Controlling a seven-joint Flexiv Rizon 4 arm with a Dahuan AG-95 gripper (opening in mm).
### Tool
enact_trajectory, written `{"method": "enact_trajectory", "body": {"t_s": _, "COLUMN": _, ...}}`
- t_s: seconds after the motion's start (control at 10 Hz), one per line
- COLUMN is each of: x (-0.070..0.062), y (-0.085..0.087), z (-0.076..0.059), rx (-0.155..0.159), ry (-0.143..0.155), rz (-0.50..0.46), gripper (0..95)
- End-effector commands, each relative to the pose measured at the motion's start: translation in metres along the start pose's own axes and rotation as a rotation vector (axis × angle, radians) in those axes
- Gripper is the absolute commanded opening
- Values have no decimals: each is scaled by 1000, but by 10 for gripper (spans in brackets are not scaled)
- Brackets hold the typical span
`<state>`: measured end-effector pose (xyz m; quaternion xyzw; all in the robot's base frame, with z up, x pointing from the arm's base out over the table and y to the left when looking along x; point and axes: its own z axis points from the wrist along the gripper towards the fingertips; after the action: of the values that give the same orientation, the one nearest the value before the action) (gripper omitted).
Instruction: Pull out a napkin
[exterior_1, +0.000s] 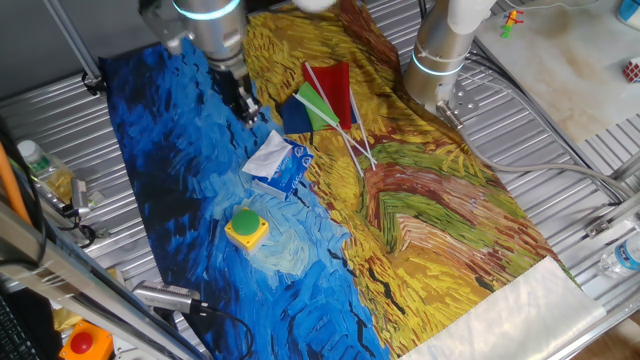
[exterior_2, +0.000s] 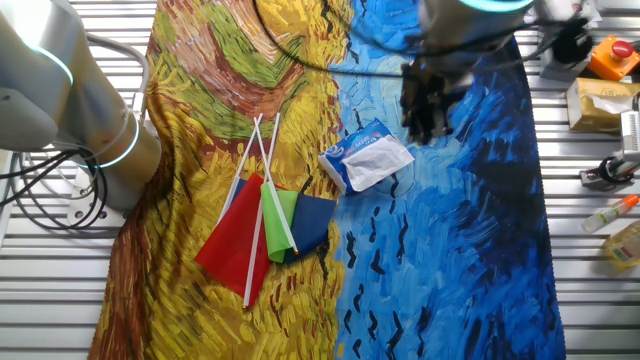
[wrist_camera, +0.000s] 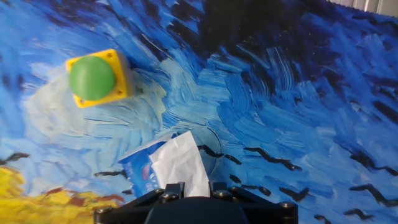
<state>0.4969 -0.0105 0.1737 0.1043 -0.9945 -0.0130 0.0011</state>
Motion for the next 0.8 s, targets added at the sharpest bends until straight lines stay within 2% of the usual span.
{"method": "enact_trajectory", "body": {"t_s": 0.1, "x": 3, "y": 3, "z": 20, "rx": 5, "ry": -32, "rz": 7, "gripper": 190}}
{"method": "enact_trajectory", "body": {"t_s": 0.6, "x": 3, "y": 10, "z": 45, "rx": 10, "ry": -61, "rz": 12, "gripper": 190}}
{"method": "enact_trajectory", "body": {"t_s": 0.7, "x": 5, "y": 13, "z": 56, "rx": 12, "ry": -75, "rz": 12, "gripper": 190}}
{"method": "enact_trajectory", "body": {"t_s": 0.8, "x": 6, "y": 14, "z": 60, "rx": 13, "ry": -82, "rz": 13, "gripper": 190}}
